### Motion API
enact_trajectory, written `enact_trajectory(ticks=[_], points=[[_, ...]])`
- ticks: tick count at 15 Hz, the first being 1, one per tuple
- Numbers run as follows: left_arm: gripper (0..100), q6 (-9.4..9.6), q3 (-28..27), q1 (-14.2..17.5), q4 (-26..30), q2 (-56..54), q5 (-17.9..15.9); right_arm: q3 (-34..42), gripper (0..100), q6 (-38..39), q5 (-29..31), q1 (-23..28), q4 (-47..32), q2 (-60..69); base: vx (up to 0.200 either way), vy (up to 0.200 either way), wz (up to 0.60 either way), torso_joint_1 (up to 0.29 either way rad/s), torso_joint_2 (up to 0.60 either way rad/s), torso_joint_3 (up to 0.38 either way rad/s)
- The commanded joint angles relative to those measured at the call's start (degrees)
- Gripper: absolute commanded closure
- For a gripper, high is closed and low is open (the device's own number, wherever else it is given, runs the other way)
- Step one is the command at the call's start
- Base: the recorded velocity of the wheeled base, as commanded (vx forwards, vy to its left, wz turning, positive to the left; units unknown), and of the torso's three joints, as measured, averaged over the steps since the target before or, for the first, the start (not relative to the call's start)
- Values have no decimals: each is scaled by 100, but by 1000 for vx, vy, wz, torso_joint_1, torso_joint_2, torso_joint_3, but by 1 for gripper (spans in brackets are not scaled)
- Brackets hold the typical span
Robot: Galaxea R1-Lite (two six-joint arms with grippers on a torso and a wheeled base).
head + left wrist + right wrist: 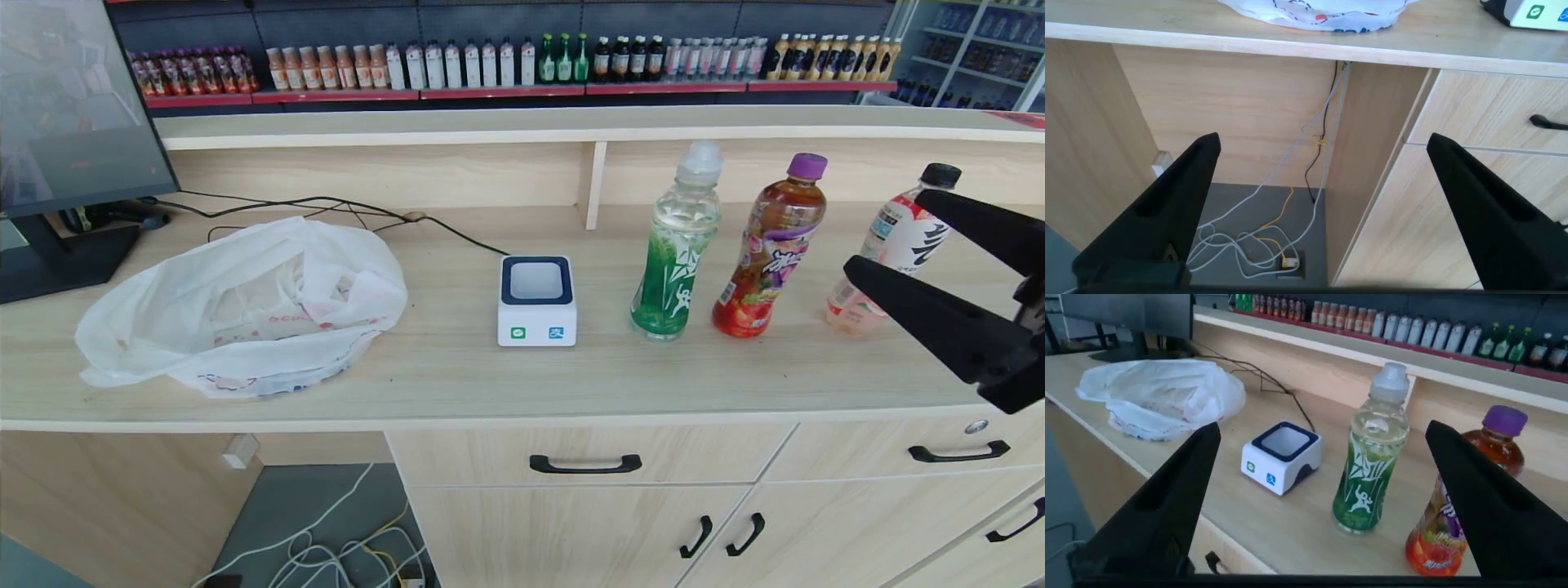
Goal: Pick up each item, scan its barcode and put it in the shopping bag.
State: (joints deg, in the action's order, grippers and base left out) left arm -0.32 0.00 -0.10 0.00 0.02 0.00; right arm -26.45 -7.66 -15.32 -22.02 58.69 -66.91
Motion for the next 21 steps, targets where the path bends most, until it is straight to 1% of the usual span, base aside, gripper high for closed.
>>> enact_trajectory(ticks=[1,2,3,4,5,6,7,8,9,11,12,14,17,19,21], points=[[0,5,0,1,0,-2,0,-27,0,-78,3,-101,1084,-955,0,0,0,0,0,0],[0,-3,0,1,0,-2,0,0,0,-87,3,-171,1479,-1122,0,0,0,0,0,0],[0,-3,0,1,0,-2,0,17,0,-96,91,-628,2648,-1658,0,0,0,0,0,0],[0,-3,0,1,0,-2,0,17,0,-96,293,-866,3035,-1895,0,0,0,0,0,0],[0,5,0,1,0,-2,0,35,0,-96,557,-1068,3131,-2071,0,0,0,0,0,0],[0,5,0,1,0,-2,0,-246,0,-96,759,-1129,3131,-2256,0,0,0,0,0,0],[0,-3,0,1,0,-2,0,-413,0,-87,820,-1147,3131,-2379,0,0,0,0,0,0],[0,5,0,1,0,-2,0,-659,0,-78,1075,-1244,3131,-2730,0,0,0,0,0,0],[0,5,0,1,0,-2,0,-712,0,-78,1313,-1314,3131,-2897,0,0,0,0,0,0],[0,5,0,1,0,-2,0,-1046,0,36,1752,-1314,3131,-3205,0,0,0,0,0,0],[0,5,0,1,0,-2,0,-1099,0,142,1928,-1296,3131,-3258,0,0,0,0,0,0],[0,-3,0,1,0,-2,0,-1108,0,256,1998,-1129,3131,-3258,0,0,0,0,0,0],[0,5,0,1,0,-2,0,-1064,0,229,2086,-971,3131,-3302,0,0,0,0,0,0],[0,5,0,1,0,-2,0,-826,0,247,2165,-664,3131,-3372,0,0,0,0,0,0],[0,5,0,1,0,-2,0,-818,0,273,2165,-444,3131,-3574,0,0,0,0,0,0]])
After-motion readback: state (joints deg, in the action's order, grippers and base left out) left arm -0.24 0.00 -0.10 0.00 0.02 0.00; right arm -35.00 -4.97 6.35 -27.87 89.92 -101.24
